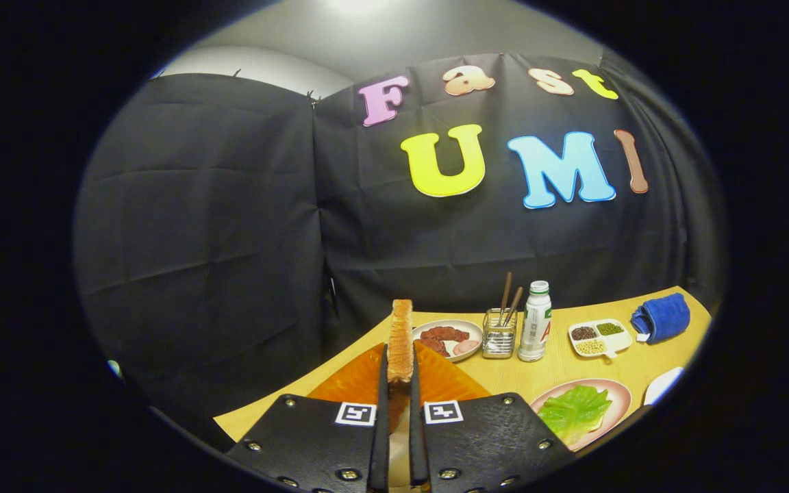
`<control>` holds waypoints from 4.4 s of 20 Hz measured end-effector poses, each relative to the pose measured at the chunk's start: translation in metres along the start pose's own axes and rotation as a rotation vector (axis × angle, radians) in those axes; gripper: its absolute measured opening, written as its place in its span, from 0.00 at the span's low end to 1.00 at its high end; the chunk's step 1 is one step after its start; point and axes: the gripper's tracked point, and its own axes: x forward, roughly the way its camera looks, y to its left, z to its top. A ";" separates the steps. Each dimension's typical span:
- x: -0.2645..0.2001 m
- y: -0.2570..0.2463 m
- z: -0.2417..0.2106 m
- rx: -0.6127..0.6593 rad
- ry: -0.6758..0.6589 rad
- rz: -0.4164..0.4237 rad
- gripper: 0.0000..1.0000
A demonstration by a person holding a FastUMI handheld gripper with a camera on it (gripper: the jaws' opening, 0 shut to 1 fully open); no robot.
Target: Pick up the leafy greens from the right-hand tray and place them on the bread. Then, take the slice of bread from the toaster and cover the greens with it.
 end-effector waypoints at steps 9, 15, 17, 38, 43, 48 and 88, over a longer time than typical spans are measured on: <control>-0.034 -0.113 0.022 0.024 -0.062 -0.209 0.11; -0.054 -0.202 0.005 0.023 -0.024 -0.379 0.12; -0.057 -0.221 -0.002 0.012 -0.006 -0.408 0.12; -0.039 -0.250 -0.136 -0.216 0.287 -0.437 0.12; -0.034 -0.240 -0.147 -0.168 0.307 -0.387 0.12; -0.029 -0.232 -0.158 -0.136 0.337 -0.346 0.12; -0.021 -0.214 -0.157 0.068 0.276 -0.266 0.49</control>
